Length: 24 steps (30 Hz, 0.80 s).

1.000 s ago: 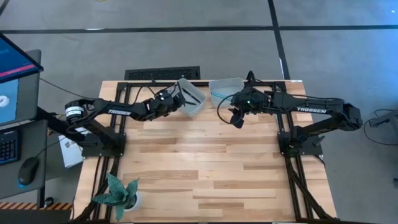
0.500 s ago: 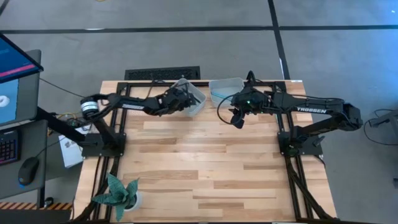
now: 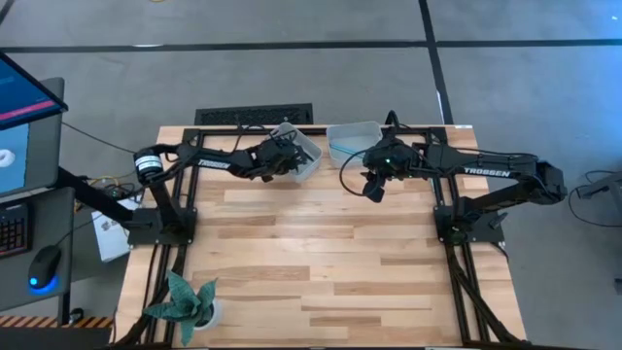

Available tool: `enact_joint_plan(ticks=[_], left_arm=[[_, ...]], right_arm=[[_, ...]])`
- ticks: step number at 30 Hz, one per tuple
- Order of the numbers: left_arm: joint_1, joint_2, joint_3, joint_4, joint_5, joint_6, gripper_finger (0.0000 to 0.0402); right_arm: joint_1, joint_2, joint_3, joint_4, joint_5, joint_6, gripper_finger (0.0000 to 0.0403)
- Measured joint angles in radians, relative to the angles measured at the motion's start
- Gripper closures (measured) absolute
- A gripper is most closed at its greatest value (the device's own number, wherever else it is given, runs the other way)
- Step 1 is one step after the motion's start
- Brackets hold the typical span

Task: Sort pens & pencils
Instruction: Put the black pen into the left gray bin

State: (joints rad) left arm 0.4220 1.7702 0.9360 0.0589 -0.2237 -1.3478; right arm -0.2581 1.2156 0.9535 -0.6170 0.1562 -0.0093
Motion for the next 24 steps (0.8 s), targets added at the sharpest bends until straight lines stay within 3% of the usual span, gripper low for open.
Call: enact_joint_plan(ticks=[11,24], left_arm=[[-0.001,0.0,0.0,0.026,-0.048,-0.047,0.0367],[-0.018,0.0,0.0,0.086,-0.106,0.004,0.0367]], right_arm=[[0.0,0.0,0.0,-0.001,0.0,0.0,0.0257],[0.0,0.0,0.0,-0.003,0.001,0.001,0.0257]])
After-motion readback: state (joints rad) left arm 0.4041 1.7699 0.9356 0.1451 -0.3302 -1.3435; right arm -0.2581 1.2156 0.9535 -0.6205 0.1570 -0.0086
